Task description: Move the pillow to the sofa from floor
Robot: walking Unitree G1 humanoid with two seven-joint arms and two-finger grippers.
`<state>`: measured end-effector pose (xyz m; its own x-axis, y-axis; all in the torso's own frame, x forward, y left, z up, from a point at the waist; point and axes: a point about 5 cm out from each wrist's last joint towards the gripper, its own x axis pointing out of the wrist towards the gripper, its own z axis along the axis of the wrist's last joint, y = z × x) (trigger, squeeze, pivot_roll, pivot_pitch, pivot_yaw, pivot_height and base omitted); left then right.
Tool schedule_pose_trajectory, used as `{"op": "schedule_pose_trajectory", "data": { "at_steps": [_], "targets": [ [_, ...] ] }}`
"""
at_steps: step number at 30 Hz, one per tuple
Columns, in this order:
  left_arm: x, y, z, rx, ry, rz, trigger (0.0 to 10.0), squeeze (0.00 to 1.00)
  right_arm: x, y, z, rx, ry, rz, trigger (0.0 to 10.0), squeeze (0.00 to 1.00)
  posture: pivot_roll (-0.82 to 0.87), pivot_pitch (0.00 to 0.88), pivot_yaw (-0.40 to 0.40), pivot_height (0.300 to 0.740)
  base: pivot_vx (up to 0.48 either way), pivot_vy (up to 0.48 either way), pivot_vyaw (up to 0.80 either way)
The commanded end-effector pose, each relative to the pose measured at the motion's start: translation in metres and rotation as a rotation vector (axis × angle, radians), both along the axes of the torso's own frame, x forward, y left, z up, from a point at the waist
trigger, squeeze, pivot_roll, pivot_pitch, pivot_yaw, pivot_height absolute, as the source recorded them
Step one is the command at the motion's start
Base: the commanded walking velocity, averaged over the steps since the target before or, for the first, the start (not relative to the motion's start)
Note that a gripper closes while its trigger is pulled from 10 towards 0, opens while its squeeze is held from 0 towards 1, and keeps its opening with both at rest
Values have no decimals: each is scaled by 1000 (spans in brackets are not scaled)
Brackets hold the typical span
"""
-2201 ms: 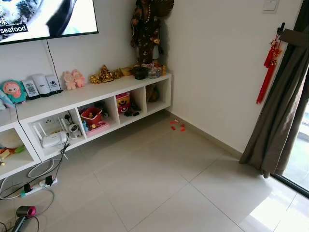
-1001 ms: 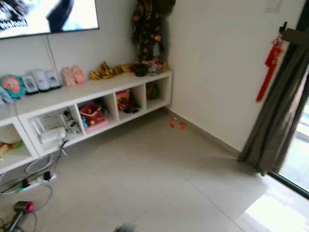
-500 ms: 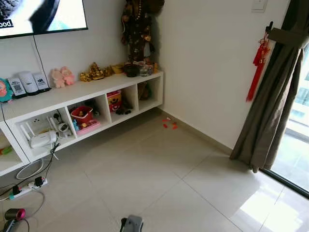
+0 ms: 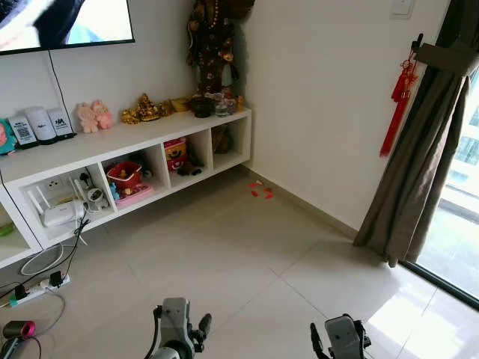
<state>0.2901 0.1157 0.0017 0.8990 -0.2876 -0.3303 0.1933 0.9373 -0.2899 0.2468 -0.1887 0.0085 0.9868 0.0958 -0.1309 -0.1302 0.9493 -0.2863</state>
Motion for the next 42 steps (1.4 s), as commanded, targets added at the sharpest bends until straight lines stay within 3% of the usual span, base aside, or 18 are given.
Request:
{"op": "schedule_pose_trajectory", "data": {
  "at_steps": [1, 6, 8, 10, 11, 12, 13, 16, 21, 28, 33, 37, 38, 39, 40, 41, 42],
  "targets": [
    [5, 3, 10, -16, -75, -14, 10000, 0, 1, 3, 11, 37, -51, 49, 10000, 0, -13, 0, 16, 740, 0, 0, 0],
    [8, 2, 17, -27, -117, -45, 10000, 0, -2, 2, 22, 54, -84, 97, 10000, 0, -15, 0, 20, 740, 0, 0, 0],
    [12, -1, 32, -24, -202, -117, 10000, 0, -5, -7, 40, 39, -117, 114, 10000, 0, -9, 0, 9, 740, 0, 0, 0],
    [12, -1, 32, -24, -202, -117, 10000, 0, -5, -7, 40, 39, -117, 114, 10000, 0, -9, 0, 9, 740, 0, 0, 0],
    [12, -5, 40, -88, -244, -153, 10000, 0, -8, -10, 44, 53, -115, 118, 10000, 0, -8, 0, 10, 740, 0, 0, 0],
    [12, -5, 40, -88, -244, -153, 10000, 0, -8, -10, 44, 53, -115, 118, 10000, 0, -8, 0, 10, 740, 0, 0, 0],
    [13, -5, 50, -165, -275, -156, 10000, 0, -13, -8, 47, 92, -107, 106, 10000, 0, -6, 0, 13, 740, 0, 0, 0],
    [14, -4, 51, -180, -279, -150, 10000, 0, -14, -6, 47, 106, -105, 94, 10000, 0, -6, 0, 13, 740, 0, 0, 0],
    [10, -1, 56, -90, -362, -142, 10000, 0, -12, -1, 49, 152, -118, 57, 10000, 0, -17, 0, 18, 740, 0, 0, -781],
    [10, -2, 51, -54, -289, -105, 10000, 0, -16, -2, 43, 182, -68, -21, 10000, 0, -20, 0, 24, 740, 0, 0, -764],
    [9, 0, 48, -144, -236, -67, 10000, 0, -15, -6, 43, 183, -40, -53, 10000, 0, -27, 0, 25, 740, 0, 0, -711],
    [8, 1, 46, -151, -210, -43, 10000, 0, -14, -8, 43, 149, -35, -79, 10000, 0, -27, 0, 25, 740, 0, 0, -706],
    [8, 0, 40, -84, -148, -66, 10000, 0, -12, -8, 44, 135, -57, -84, 10000, 0, -23, 0, 24, 740, 0, 0, -694],
    [8, 0, 40, -84, -148, -66, 10000, 0, -12, -8, 44, 135, -57, -84, 10000, 0, -23, 0, 24, 740, 0, 0, -694],
    [8, -1, 38, -31, -125, -97, 10000, 0, -11, -8, 45, 116, -73, -79, 10000, 0, -21, 0, 24, 740, 0, 0, -694],
    [8, 0, 38, 34, -156, -114, 10000, 0, -10, -6, 45, 110, -78, -61, 10000, 0, -20, 0, 23, 740, 0, 0, -694],
    [8, 0, 38, 34, -156, -114, 10000, 0, -10, -6, 45, 110, -78, -61, 10000, 0, -20, 0, 23, 740, 0, 0, -694]
  ]
}}
